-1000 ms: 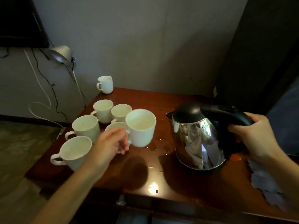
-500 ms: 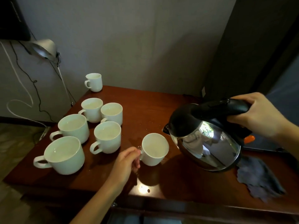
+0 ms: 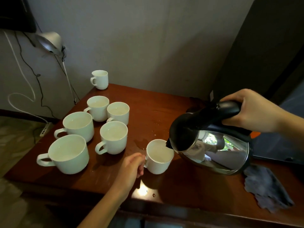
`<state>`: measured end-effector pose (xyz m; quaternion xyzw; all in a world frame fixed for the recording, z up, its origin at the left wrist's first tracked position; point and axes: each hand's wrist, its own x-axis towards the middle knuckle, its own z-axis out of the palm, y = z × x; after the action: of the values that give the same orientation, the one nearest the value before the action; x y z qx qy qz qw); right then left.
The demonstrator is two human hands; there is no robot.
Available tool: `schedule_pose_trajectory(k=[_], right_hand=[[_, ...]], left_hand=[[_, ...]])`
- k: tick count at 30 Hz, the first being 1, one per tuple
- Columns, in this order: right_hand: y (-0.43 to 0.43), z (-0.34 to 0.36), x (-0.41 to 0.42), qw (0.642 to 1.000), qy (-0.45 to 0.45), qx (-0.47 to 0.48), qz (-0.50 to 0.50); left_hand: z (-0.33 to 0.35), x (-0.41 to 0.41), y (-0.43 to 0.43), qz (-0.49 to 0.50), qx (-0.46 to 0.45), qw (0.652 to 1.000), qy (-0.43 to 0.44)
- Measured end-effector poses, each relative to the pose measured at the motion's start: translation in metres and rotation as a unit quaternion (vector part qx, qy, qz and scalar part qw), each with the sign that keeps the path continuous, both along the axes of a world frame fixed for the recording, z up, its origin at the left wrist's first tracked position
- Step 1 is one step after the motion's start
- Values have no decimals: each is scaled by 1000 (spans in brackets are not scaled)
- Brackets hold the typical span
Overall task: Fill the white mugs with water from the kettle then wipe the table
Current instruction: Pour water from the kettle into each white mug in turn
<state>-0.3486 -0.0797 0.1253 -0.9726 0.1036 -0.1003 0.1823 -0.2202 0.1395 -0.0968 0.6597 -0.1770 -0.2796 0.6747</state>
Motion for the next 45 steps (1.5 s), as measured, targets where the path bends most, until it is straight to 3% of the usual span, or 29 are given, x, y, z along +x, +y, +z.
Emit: schedule_pose_trajectory(k=[31, 45], right_hand=[[19, 27, 38, 987, 135, -79, 34], [18, 28, 40, 985, 148, -89, 16]], left_hand=[[-8, 7, 0, -48, -38, 998, 23], [-10, 11, 1, -70, -35, 997, 15]])
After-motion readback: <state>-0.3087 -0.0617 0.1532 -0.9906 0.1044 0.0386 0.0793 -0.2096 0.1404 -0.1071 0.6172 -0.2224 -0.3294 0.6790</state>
